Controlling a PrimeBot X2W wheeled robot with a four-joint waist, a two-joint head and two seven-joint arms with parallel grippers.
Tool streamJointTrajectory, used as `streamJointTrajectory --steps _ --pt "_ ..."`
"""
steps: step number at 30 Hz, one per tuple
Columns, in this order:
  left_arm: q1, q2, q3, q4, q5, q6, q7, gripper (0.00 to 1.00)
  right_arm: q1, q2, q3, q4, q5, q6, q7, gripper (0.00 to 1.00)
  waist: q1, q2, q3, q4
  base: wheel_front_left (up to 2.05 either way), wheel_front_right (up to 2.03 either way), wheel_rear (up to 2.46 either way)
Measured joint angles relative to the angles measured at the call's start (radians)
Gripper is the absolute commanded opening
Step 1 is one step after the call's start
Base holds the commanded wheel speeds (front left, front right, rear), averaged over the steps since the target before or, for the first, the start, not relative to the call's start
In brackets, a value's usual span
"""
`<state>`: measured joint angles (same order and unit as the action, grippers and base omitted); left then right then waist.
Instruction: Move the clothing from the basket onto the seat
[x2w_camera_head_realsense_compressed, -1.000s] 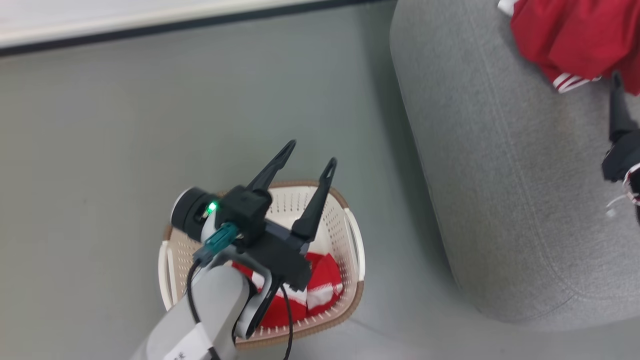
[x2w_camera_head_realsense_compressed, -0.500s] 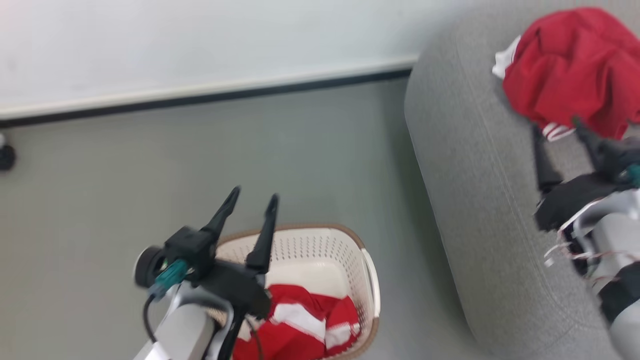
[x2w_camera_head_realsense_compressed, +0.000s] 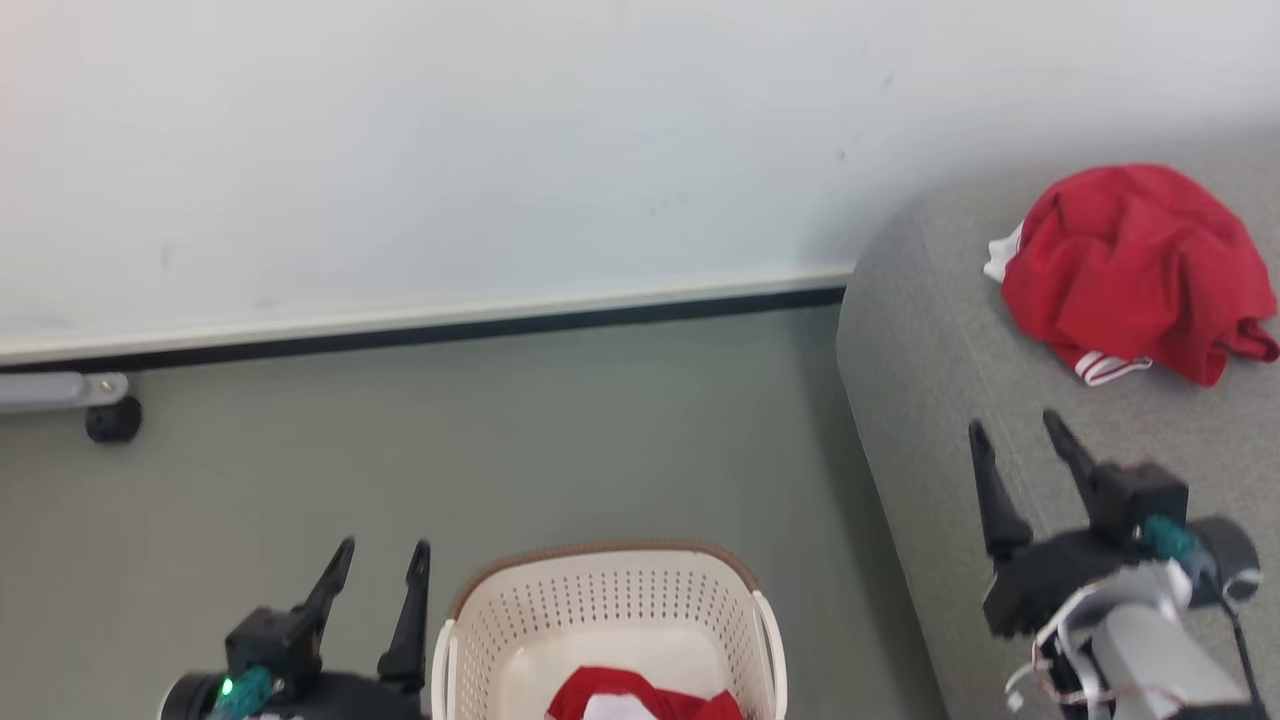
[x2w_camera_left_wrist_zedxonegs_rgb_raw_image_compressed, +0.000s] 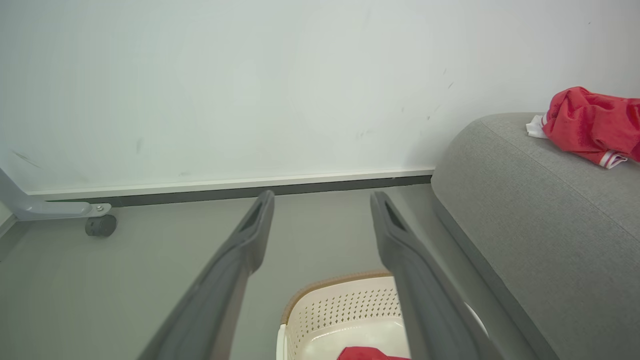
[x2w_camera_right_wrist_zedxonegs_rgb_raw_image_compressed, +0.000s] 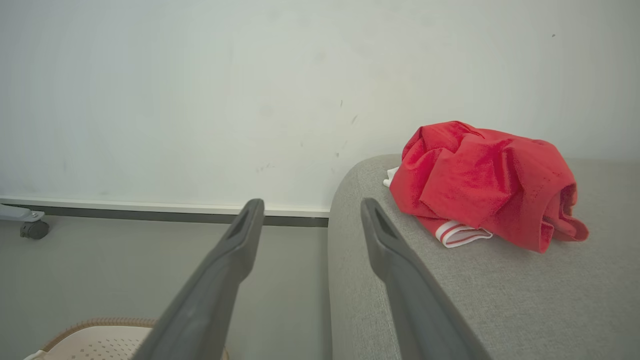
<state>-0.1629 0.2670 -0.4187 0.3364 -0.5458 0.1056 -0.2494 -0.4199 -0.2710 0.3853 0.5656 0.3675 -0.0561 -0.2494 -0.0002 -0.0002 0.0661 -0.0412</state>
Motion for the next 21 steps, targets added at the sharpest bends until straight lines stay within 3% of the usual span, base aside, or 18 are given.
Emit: streamJointTrajectory --steps 10,21 --pt "0.182 0.024 0.069 -0.064 0.002 0.010 0.000 1.00 0.235 0.016 -0.019 -0.212 -0.018 -0.050 0.000 1.00 0.0000 0.0000 -0.118 0.016 0.00 0.00 0.00" --pt "0.291 0.024 0.145 -0.166 0.017 0.018 0.000 1.00 0.417 0.031 -0.061 -0.374 -0.053 -0.067 0.000 1.00 0.0002 0.0002 -0.155 0.029 0.00 0.00 0.00"
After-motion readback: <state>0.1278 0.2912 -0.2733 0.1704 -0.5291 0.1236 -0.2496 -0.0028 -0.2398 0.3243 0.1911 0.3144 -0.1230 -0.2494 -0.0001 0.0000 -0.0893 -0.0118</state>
